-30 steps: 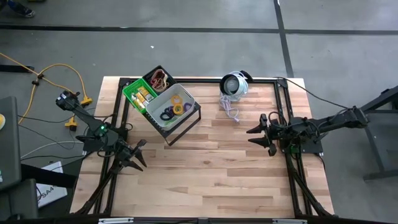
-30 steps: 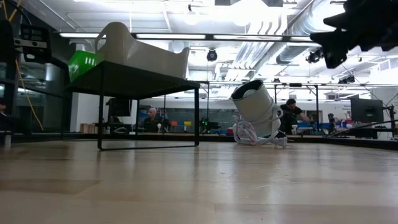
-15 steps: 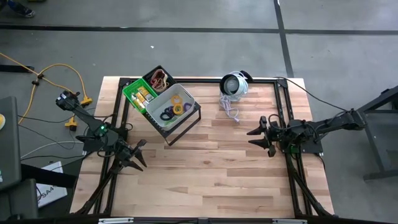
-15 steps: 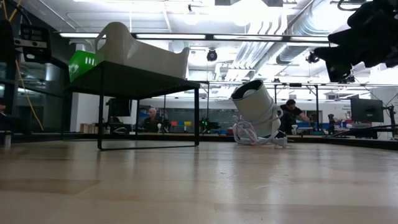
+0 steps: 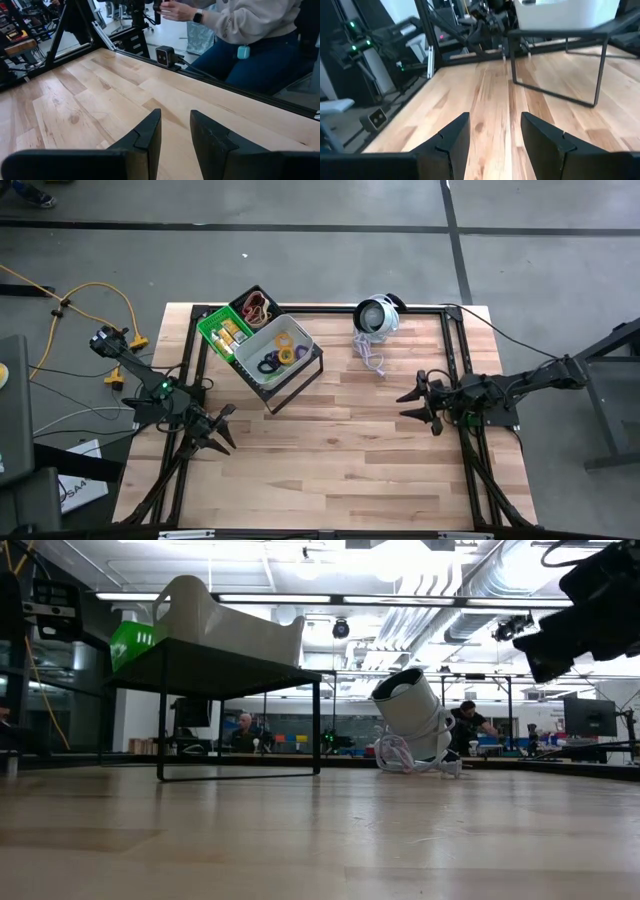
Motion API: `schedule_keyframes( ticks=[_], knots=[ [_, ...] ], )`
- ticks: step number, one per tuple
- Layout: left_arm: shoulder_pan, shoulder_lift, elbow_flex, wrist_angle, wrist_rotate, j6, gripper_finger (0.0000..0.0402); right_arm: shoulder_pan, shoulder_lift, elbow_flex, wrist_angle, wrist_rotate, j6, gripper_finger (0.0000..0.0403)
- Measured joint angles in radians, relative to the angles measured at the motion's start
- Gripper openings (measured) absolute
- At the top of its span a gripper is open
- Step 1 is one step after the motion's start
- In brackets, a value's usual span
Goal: Pick & Place Office Desk Supplies
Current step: Return to Home Position
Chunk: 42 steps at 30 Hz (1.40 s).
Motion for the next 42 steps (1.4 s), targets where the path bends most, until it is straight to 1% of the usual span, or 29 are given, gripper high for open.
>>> schedule_keyframes(
  ticks=[6,9,15,25,42],
  knots=[
    [0.0,0.0,0.0,0.0,0.0,0.0,0.0097,0.0,-0.026,0.0,-0.088,0.001,0.0,0.0164],
    [0.0,0.0,0.0,0.0,0.0,0.0,0.0097,0.0,-0.049,0.0,-0.1,0.002,-0.007,0.0164],
    [0.0,0.0,0.0,0.0,0.0,0.0,0.0097,0.0,-0.078,-0.001,-0.103,0.0,-0.11,0.016],
    [0.0,0.0,0.0,0.0,0.0,0.0,0.0097,0.0,-0.114,-0.001,-0.106,0.001,-0.102,0.0128],
    [0.0,0.0,0.0,0.0,0.0,0.0,0.0097,0.0,-0.114,-0.002,-0.109,0.003,-0.101,0.0131]
  ],
)
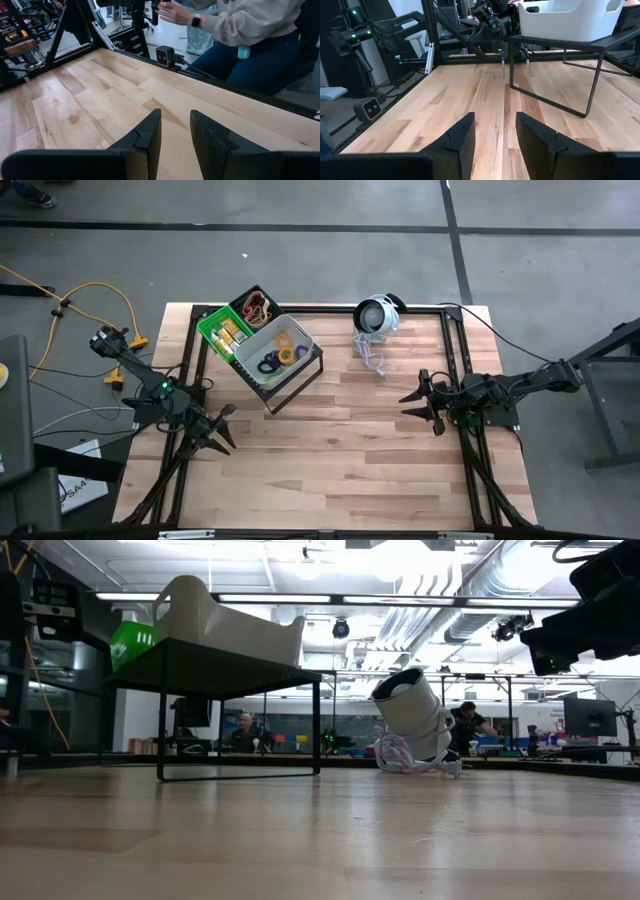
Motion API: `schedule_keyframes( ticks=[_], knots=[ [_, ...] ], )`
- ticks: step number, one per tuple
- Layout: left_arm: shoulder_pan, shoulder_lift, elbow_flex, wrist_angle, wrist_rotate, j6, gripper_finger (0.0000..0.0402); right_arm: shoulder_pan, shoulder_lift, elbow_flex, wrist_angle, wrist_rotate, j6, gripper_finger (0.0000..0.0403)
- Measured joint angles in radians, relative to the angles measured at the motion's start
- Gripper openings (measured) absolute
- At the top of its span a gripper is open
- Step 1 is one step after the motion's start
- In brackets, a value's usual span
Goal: Pick & Place Office Desk Supplies
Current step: Return to Home Position
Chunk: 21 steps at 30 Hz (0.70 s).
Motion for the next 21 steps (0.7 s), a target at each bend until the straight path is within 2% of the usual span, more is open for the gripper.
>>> schedule_keyframes(
  ticks=[21],
  knots=[
    [0.0,0.0,0.0,0.0,0.0,0.0,0.0097,0.0,0.0,-0.001,0.002,0.001,0.0,0.0126]
  ],
)
